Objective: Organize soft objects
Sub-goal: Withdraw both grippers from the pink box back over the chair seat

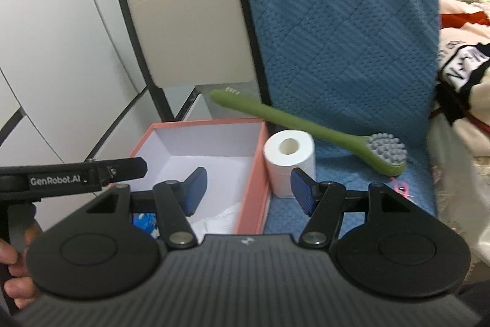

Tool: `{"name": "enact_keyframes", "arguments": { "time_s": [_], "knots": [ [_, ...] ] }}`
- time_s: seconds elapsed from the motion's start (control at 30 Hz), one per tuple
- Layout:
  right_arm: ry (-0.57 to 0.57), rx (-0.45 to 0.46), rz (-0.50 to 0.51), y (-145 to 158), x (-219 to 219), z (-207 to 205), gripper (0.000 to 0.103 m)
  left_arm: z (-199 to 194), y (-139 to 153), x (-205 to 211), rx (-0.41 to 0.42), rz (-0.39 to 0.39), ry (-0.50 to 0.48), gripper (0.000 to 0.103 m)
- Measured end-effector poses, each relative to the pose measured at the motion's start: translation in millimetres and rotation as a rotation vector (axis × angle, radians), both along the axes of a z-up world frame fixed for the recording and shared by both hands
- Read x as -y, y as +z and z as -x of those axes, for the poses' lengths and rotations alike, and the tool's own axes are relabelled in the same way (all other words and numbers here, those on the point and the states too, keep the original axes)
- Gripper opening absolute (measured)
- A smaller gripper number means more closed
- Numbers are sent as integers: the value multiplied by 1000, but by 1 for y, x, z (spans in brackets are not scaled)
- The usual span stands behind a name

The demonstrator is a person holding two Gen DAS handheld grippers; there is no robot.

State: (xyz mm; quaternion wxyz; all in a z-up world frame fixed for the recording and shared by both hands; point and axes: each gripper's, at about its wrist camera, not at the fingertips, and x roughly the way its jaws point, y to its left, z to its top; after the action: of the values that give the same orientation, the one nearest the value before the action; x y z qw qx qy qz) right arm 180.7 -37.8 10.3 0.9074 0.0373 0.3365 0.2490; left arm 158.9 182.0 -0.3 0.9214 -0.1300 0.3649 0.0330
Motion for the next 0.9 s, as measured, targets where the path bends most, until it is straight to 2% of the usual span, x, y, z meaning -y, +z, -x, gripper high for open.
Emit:
{"name": "enact_keyframes", "arguments": {
  "time_s": [0.13,0.4,0.67,0.9],
  "knots": [
    [-33,33,3,3,24,13,63,7,8,25,23,-2,-32,63],
    [-107,35,15,-6,72,35,63,19,6,75,41,4,-102,63],
    [-177,18,35,-25,107,53,63,28,-10,118,48,19,-157,63],
    [-209,16,61,-49,128,65,63,35,-34,146,17,16,-193,63]
  ]
}}
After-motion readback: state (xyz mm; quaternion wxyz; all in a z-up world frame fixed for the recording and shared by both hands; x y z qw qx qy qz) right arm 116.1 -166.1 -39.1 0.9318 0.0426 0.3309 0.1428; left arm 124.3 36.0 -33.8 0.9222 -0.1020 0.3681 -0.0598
